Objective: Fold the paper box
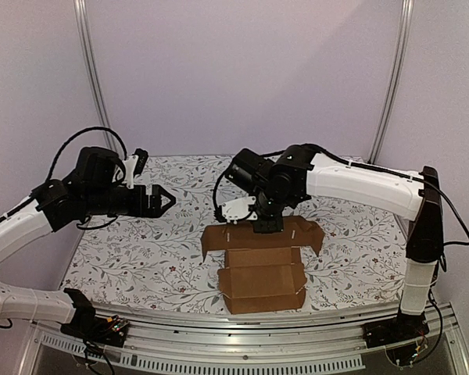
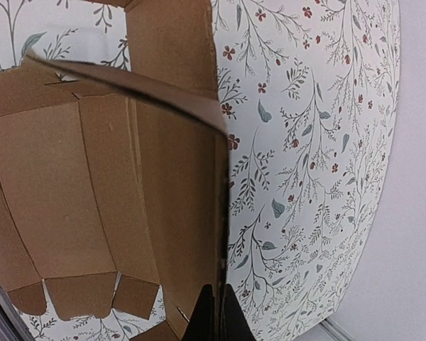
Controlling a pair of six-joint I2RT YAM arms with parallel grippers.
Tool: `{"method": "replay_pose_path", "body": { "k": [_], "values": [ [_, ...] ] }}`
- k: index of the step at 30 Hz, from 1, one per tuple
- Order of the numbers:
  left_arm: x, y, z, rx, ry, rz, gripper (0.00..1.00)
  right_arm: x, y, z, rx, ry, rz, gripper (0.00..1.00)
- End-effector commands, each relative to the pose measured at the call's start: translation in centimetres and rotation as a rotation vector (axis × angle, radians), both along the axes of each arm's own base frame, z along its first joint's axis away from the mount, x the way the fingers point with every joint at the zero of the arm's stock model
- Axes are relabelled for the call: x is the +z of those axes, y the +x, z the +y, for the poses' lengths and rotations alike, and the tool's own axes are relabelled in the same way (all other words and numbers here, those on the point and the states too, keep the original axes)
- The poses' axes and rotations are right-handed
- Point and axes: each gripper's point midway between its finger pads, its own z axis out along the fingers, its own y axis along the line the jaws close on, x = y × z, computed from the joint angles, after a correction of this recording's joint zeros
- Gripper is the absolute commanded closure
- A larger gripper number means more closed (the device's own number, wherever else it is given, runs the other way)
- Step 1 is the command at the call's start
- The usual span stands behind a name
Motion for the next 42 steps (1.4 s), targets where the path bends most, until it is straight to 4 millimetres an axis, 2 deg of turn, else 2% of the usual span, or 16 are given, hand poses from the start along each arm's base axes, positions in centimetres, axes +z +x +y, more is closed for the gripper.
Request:
{"method": "replay_pose_path", "body": {
  "k": [1,6,10,12,13,16,17,19,20,30,34,42],
  "values": [
    [-1.3,0.4,-1.0,-0.006,-0.065,0.041,0.01,-1.6,0.2,1.7,0.040,0.035,-0.035,1.00],
    [-3.9,0.1,-3.5,-0.096,-0.107,0.130,0.02,-2.6,-0.4,1.8,0.045,0.035,-0.010,1.00],
    [-5.4,0.2,-5.6,-0.167,-0.122,0.191,0.12,-3.2,-0.7,1.9,0.028,0.045,0.011,1.00],
    [-5.7,0.3,-6.7,-0.204,-0.131,0.208,0.21,-3.4,-0.9,1.8,0.018,0.049,0.023,1.00],
    [-5.8,0.3,-7.2,-0.225,-0.137,0.215,0.29,-3.5,-1.0,1.8,0.013,0.053,0.028,1.00],
    [-5.8,0.4,-8.4,-0.268,-0.147,0.232,0.69,-3.9,-1.2,1.5,0.001,0.052,0.033,1.00],
    [-5.8,0.5,-8.6,-0.275,-0.147,0.235,0.79,-4.0,-1.2,1.4,-0.001,0.051,0.036,1.00],
    [-5.6,0.4,-9.2,-0.296,-0.156,0.236,0.97,-4.1,-1.3,1.4,-0.008,0.056,0.040,1.00],
    [-5.5,0.3,-9.5,-0.307,-0.163,0.239,1.00,-4.2,-1.3,1.4,-0.012,0.059,0.042,1.00],
    [-5.8,-1.7,-12.4,-0.426,-0.232,0.302,1.00,-3.8,-0.9,2.0,-0.056,0.137,0.018,1.00],
    [-6.6,-2.0,-12.4,-0.410,-0.240,0.338,1.00,-3.4,-0.5,2.3,-0.071,0.195,-0.022,1.00],
    [-6.7,-2.7,-13.0,-0.427,-0.256,0.370,1.00,-1.5,0.3,2.6,-0.095,0.271,-0.115,1.00]
  ]
}}
